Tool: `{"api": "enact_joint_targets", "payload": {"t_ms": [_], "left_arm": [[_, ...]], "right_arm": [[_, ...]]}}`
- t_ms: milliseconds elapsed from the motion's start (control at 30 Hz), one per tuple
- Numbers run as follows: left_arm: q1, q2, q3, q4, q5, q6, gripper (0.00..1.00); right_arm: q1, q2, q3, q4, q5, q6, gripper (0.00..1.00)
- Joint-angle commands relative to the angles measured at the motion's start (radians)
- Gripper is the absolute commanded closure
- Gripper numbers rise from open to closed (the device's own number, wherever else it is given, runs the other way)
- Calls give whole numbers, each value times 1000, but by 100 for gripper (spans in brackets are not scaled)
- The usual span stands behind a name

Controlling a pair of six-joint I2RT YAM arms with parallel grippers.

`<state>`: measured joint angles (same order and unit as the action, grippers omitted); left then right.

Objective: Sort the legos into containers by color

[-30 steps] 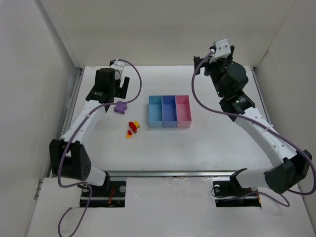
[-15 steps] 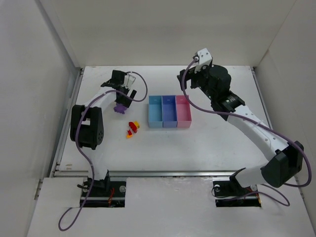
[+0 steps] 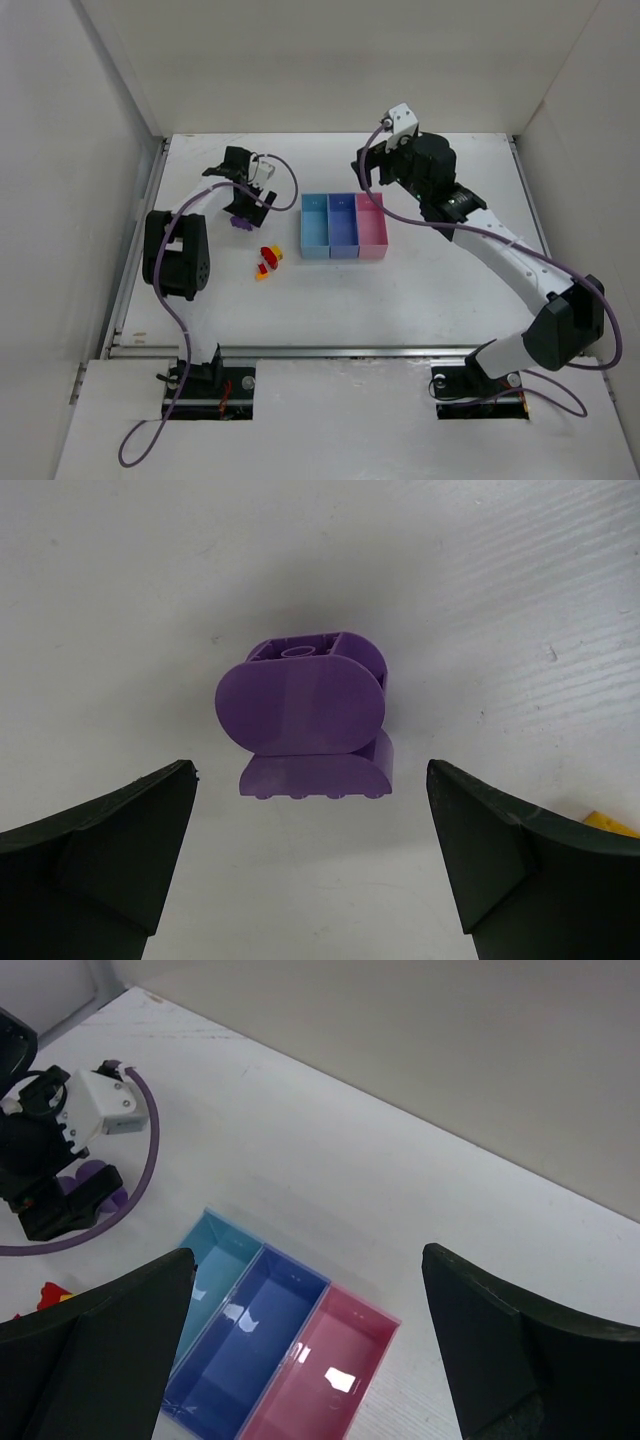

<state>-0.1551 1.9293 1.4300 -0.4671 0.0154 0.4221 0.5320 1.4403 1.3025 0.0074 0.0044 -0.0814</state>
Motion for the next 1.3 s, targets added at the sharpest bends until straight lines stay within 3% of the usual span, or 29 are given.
{"api": "enact_joint_targets", "payload": {"t_ms": [0, 167, 400, 533, 567, 667, 700, 800, 967, 1100, 1267], "left_arm": [[14, 10, -17, -25, -5, 17, 2], [14, 69, 47, -36, 4, 17, 17], [23, 82, 60, -82, 4, 26, 28], [23, 82, 60, -82, 14, 26, 46], [23, 82, 69, -82, 24, 26, 55], [23, 82, 78, -82, 24, 26, 70], [23, 82, 78, -82, 24, 26, 82], [23, 63, 107, -91, 3, 26, 100], [-3, -18, 178, -91, -43, 78, 100], [-60, -131, 198, -55, -43, 213, 100], [-159, -326, 124, 51, 14, 426, 100]], "right_arm": [[13, 11, 46, 22, -32, 19, 0], [13, 20, 46, 22, -41, 19, 0], [13, 20, 46, 13, -32, 28, 0], [13, 31, 46, 13, -43, 37, 0], [13, 31, 46, 13, -43, 37, 0], [13, 31, 57, 13, -61, 46, 0], [13, 31, 57, 13, -70, 46, 0], [13, 31, 90, -7, -118, 68, 0], [-35, 84, 211, -108, -262, 173, 0], [-134, 158, 317, -133, -559, 307, 0], [-187, 216, 388, -133, -643, 390, 0]]}}
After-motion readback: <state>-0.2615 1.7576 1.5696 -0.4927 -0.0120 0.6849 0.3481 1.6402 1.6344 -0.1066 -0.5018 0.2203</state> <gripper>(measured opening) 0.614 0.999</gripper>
